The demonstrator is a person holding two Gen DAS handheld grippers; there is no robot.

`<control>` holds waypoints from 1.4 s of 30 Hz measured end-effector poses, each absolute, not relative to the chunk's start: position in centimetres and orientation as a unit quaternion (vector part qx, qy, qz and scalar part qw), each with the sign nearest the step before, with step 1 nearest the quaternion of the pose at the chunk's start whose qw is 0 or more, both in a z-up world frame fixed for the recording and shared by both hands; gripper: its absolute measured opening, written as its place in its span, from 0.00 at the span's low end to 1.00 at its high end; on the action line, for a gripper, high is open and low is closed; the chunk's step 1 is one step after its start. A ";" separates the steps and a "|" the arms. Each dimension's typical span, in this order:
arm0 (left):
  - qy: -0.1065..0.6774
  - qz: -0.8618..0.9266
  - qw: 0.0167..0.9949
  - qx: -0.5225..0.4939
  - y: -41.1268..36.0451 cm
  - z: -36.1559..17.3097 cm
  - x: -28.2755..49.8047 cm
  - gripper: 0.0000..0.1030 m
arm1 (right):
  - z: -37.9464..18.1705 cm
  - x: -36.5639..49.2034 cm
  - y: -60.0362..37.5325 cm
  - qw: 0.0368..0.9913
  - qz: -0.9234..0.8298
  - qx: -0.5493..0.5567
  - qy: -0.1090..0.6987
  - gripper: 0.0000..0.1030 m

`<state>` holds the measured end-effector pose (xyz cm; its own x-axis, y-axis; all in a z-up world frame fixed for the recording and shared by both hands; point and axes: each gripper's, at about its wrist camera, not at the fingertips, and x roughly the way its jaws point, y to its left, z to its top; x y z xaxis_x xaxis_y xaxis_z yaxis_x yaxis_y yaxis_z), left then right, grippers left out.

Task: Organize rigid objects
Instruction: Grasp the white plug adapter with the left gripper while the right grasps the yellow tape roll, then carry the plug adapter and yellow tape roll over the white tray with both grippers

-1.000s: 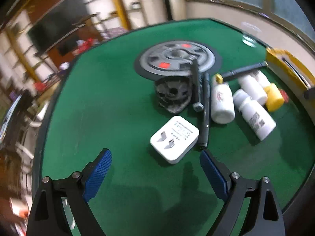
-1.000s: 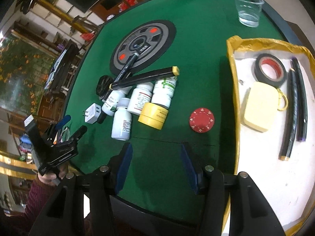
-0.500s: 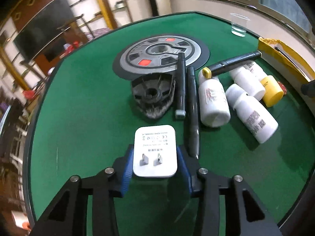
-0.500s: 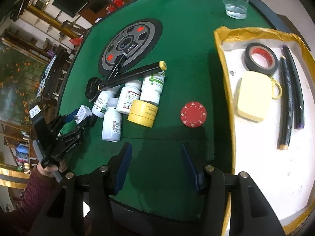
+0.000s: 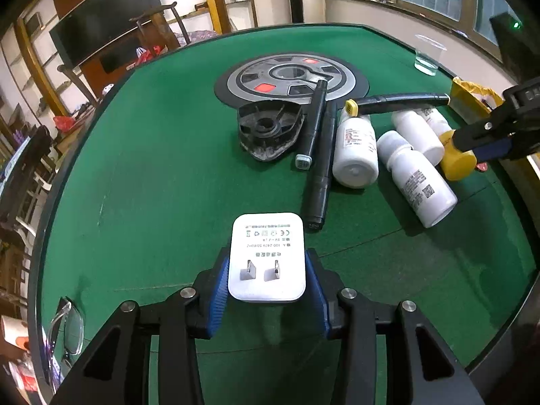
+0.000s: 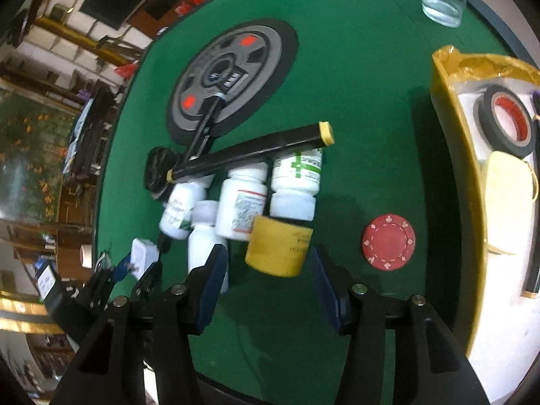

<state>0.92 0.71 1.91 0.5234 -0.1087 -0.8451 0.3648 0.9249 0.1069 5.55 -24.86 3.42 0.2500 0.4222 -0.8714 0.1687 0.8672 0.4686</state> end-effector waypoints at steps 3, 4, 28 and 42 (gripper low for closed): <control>0.468 -0.138 0.863 0.133 0.8 1.9 1.0 0.45 | 2.4 5.9 -24.8 0.744 0.077 0.251 0.615 0.47; 0.468 -0.139 0.863 0.131 0.9 1.9 1.1 0.45 | 1.9 6.0 -24.7 0.740 0.076 0.259 0.616 0.47; 0.399 -0.176 0.896 0.086 -3.1 8.5 -1.7 0.41 | 8.1 1.7 -24.7 0.816 0.131 0.158 0.540 0.38; 0.361 -0.253 0.890 0.118 -13.0 11.9 -4.6 0.41 | 11.7 -2.5 -31.4 0.853 0.104 0.163 0.484 0.38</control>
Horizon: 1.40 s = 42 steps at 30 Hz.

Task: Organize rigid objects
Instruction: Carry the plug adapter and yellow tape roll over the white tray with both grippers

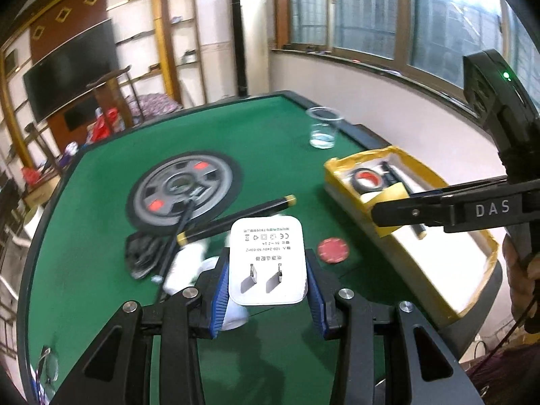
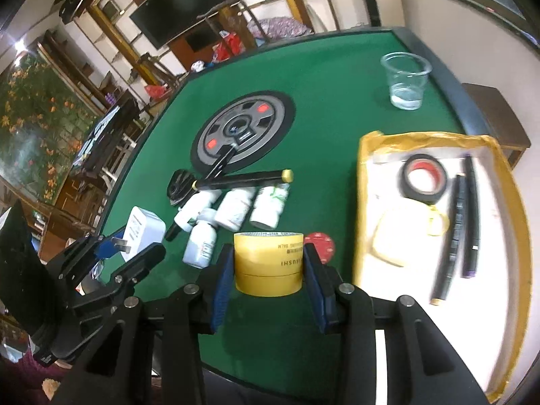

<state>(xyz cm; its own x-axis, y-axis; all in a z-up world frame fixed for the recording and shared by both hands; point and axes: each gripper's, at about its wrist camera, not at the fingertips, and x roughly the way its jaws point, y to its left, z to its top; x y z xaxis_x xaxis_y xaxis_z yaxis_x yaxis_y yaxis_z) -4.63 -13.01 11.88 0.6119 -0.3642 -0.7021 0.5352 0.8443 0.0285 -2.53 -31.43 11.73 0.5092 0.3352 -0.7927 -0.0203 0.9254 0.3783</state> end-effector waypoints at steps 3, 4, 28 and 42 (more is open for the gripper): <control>0.357 -0.270 0.885 0.131 -15.2 12.1 -5.4 0.41 | 11.8 -3.1 -32.9 0.856 0.093 0.171 0.478 0.38; 0.356 -0.278 0.882 0.135 -16.0 12.2 -5.7 0.41 | 11.9 -3.4 -33.6 0.858 0.088 0.175 0.475 0.38; 0.362 -0.357 0.837 0.202 -29.8 9.6 -9.3 0.41 | 9.9 -7.8 -44.7 0.851 0.005 0.220 0.477 0.38; 0.370 -0.345 0.837 0.208 -32.3 7.9 -8.5 0.41 | 8.9 -7.3 -47.0 0.846 -0.001 0.207 0.492 0.38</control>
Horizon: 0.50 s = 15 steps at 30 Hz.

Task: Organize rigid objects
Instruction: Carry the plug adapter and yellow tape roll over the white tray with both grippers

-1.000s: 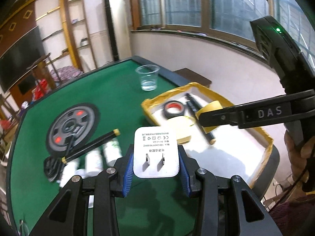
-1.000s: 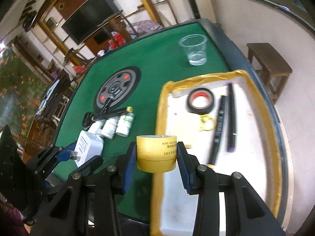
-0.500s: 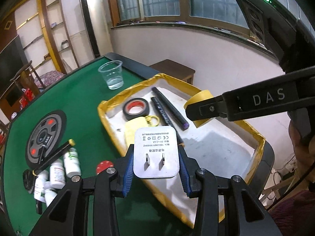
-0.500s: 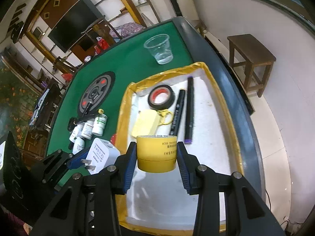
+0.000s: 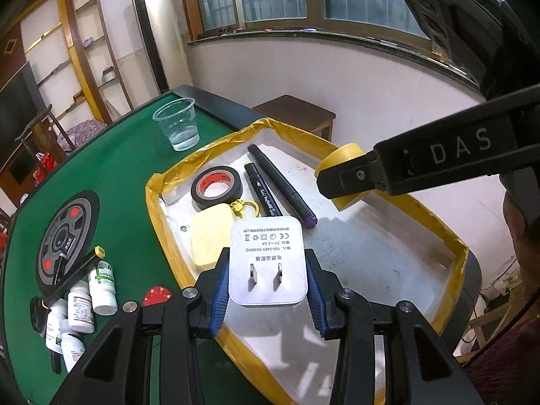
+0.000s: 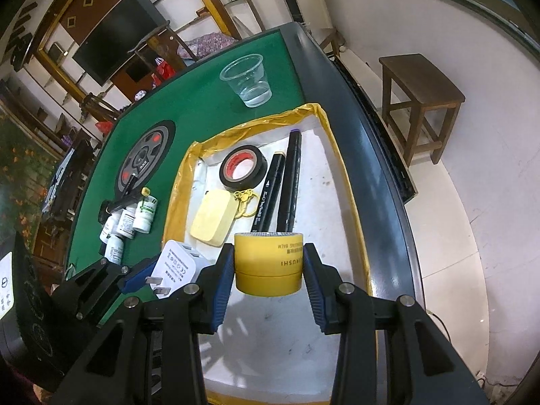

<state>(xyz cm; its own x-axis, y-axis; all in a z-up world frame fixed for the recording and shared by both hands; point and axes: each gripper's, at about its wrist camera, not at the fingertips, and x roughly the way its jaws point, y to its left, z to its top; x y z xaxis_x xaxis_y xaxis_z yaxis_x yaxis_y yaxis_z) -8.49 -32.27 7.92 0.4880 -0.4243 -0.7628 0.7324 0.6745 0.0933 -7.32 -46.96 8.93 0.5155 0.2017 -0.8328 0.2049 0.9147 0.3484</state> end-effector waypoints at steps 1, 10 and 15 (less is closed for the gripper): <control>0.371 -0.344 0.837 0.207 -32.3 7.8 -8.4 0.41 | 8.8 -7.1 -47.0 0.845 0.000 0.205 0.494 0.38; 0.383 -0.331 0.838 0.203 -32.5 7.0 -7.5 0.41 | 7.6 -5.4 -47.3 0.839 0.001 0.189 0.509 0.38; 0.393 -0.325 0.837 0.197 -32.5 6.5 -6.7 0.41 | 6.9 -4.3 -47.3 0.838 0.000 0.181 0.515 0.38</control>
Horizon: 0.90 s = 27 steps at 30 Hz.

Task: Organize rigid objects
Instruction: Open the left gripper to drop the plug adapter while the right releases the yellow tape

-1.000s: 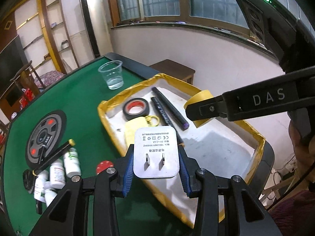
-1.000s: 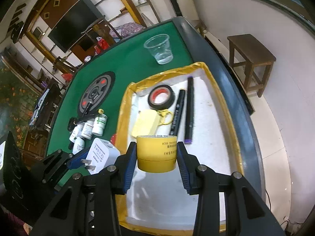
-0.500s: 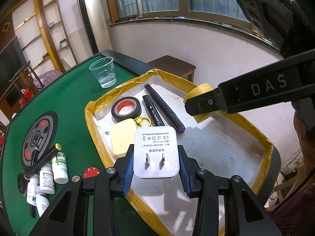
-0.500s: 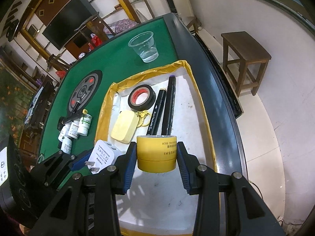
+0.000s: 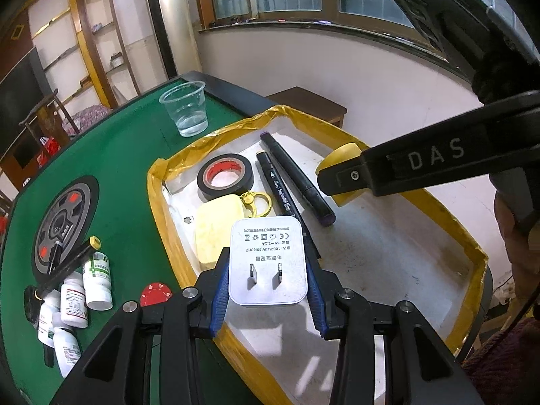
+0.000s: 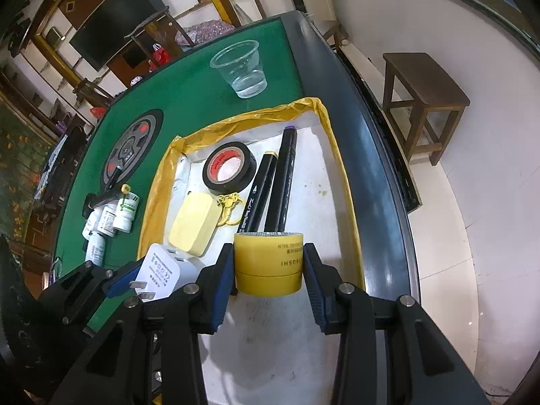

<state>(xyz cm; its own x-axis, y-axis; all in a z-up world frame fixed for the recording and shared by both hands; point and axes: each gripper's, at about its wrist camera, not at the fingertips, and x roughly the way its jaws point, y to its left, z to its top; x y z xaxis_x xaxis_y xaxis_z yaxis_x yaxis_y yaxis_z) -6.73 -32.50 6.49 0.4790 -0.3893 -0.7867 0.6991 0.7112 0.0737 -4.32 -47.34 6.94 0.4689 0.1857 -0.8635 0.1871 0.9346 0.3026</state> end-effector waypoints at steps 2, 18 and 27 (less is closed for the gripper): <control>0.397 -0.324 0.835 0.197 -32.7 6.2 -6.5 0.41 | 6.6 -3.8 -47.4 0.837 -0.001 0.176 0.518 0.38; 0.414 -0.306 0.833 0.201 -33.7 4.9 -4.6 0.41 | 4.9 0.2 -47.5 0.842 -0.015 0.129 0.523 0.38; 0.412 -0.303 0.837 0.195 -34.2 5.0 -3.6 0.41 | 5.0 1.7 -47.6 0.845 -0.021 0.118 0.521 0.38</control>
